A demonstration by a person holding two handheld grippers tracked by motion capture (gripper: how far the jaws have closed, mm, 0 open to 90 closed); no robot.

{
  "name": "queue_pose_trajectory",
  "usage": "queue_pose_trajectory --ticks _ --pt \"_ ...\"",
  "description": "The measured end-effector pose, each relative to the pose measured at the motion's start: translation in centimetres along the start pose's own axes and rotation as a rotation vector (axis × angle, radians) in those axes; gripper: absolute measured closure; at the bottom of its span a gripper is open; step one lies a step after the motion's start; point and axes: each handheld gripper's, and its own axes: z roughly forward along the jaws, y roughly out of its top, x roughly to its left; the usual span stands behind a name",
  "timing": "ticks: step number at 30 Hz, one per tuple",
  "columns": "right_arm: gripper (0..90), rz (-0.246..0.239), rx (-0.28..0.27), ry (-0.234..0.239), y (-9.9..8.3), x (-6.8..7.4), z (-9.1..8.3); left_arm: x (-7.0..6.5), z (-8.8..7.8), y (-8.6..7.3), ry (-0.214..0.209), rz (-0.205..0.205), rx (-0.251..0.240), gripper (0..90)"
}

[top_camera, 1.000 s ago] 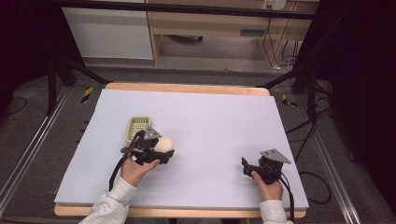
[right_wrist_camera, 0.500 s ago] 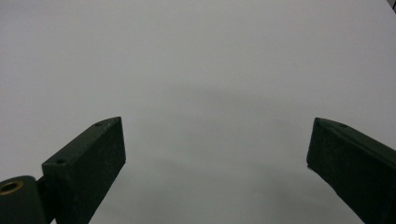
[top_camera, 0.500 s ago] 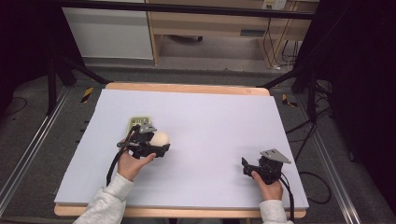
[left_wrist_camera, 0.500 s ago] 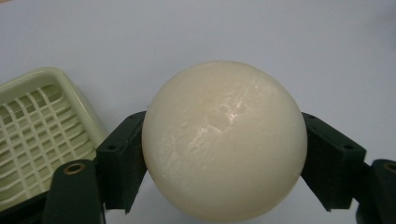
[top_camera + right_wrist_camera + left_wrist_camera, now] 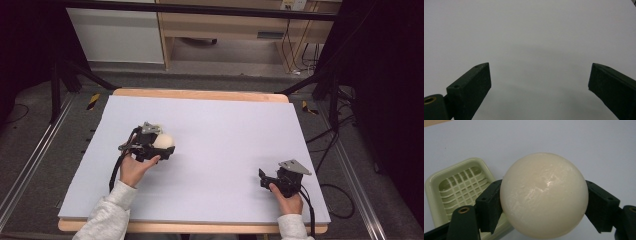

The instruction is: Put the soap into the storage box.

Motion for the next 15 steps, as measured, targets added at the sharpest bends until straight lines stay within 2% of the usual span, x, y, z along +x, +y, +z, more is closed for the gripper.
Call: queue_pose_trajectory --ticks 15 --pt "4.9 0.001 0.001 0.001 0.0 0.0 0.0 1.8 0.8 0.2 0.03 -0.013 0.027 24.0"
